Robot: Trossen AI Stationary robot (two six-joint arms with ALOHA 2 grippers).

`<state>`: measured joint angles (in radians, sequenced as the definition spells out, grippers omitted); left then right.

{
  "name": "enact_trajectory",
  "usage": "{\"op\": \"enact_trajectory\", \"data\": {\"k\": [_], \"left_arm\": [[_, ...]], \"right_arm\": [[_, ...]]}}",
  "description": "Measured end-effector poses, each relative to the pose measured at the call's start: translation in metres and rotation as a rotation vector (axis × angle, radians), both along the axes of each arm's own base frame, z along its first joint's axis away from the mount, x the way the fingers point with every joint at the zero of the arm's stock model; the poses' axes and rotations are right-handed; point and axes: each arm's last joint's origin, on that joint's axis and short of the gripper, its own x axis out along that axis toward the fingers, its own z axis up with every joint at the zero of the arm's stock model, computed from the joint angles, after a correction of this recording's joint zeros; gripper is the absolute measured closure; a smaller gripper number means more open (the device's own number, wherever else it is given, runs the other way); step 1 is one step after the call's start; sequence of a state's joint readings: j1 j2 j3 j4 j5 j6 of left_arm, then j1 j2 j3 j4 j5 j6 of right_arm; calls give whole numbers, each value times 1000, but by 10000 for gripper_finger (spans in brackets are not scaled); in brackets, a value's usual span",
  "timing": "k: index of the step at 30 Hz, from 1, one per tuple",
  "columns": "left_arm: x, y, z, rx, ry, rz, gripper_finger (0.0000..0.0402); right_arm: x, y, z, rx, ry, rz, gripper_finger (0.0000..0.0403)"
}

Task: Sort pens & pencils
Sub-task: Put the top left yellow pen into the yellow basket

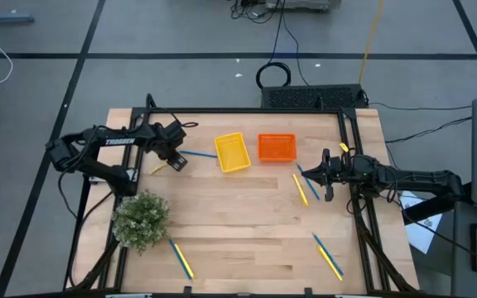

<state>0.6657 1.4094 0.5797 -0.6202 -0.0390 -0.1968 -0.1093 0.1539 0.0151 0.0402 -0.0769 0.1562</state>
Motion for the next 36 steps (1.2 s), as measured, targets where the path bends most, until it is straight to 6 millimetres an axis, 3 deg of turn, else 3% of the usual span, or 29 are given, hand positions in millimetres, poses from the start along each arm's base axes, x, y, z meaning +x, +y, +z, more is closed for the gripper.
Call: {"op": "enact_trajectory", "data": {"k": [4, 12, 21, 36], "left_arm": [[0, 0, 0, -2, 1, 3, 359], [0, -1, 1, -7, 2, 13, 359], [4, -3, 19, 27, -48, -1, 359], [12, -14, 20, -10, -77, -44, 359]], "right_arm": [[0, 0, 0, 0, 0, 0, 403], [0, 0, 0, 0, 0, 0, 403], [0, 0, 0, 0, 0, 0, 403], [0, 0, 0, 0, 0, 0, 403]]}}
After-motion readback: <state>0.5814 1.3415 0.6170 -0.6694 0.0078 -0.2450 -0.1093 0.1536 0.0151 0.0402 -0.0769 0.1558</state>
